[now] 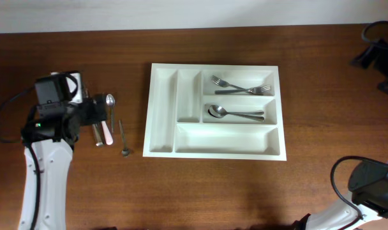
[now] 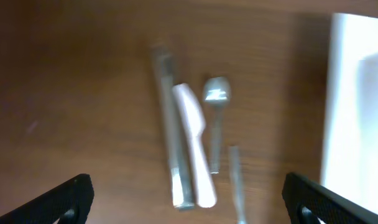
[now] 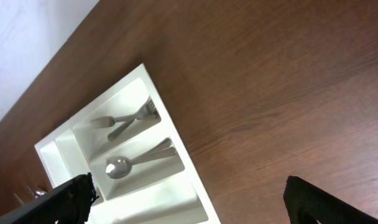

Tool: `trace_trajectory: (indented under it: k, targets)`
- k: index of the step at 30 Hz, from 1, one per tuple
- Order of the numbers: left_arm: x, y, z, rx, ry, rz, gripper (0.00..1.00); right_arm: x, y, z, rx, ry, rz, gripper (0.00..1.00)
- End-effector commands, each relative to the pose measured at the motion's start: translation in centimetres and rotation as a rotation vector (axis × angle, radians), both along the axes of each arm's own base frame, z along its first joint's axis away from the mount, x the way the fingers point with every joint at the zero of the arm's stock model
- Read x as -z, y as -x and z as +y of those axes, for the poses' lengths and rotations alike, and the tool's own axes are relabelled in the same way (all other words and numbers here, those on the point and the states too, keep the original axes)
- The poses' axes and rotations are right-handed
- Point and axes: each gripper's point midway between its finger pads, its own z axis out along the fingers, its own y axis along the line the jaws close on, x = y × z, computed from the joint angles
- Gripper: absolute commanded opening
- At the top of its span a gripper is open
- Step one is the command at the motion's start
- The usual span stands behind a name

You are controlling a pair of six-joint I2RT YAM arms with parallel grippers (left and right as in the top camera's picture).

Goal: Pack container
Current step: 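Move the right arm aside and grasp the metal tongs with left gripper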

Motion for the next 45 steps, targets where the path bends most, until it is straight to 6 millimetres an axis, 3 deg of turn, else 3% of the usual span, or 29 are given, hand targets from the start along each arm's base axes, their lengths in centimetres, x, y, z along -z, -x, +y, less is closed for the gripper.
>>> trace_trajectory:
  k: [1,9,18,20,23,26,28,30,35,38,41,45]
  targets:
    - [1.7,0.4,3.7,-0.2,-0.006,0.051,0.99,0.2,0.1,-0.3,0.027,-0.035,0.0,0.99]
    - [8.2,-0.6,5.7,-0.247,0.025,0.191,1.0,0.1,0.1,-0.3,0.026,-0.034,-0.001,0.99]
    - [13.7,-4.4,3.0,-0.138,0.21,0.18,0.91,0.1,0.1,-0.3,0.026,-0.034,-0.001,0.99]
    - [14.5,-4.4,2.9,-0.137,0.217,0.195,0.81,0.1,0.1,-0.3,0.026,-0.034,-0.001,0.99]
    - [15.3,-4.4,2.9,-0.138,0.22,0.21,0.71,0.1,0.1,-0.3,0.026,-0.034,-0.001,0.99]
    - [16.3,-4.2,2.9,-0.14,0.225,0.232,0.7,0.1,0.1,-0.3,0.026,-0.034,-0.001,0.99]
    - [16.8,-4.1,2.8,-0.14,0.228,0.244,0.61,0.1,0.1,-0.3,0.026,-0.034,-0.001,0.99]
    - [16.8,-4.1,2.7,-0.137,0.235,0.244,0.53,0.1,0.1,-0.3,0.026,-0.034,-0.001,0.99]
    - [16.8,-4.3,2.8,-0.136,0.232,0.235,0.45,0.1,0.1,-0.3,0.026,-0.034,-0.001,0.99]
    - [16.7,-4.4,2.8,-0.136,0.232,0.234,0.32,0.1,0.1,-0.3,0.026,-0.034,-0.001,0.99]
    - [16.7,-4.4,2.7,-0.132,0.238,0.231,0.06,0.1,0.1,-0.3,0.026,-0.034,-0.001,0.99]
    - [16.3,-4.9,2.8,-0.131,0.236,0.218,0.02,0.1,0.1,-0.3,0.026,-0.034,-0.001,0.99]
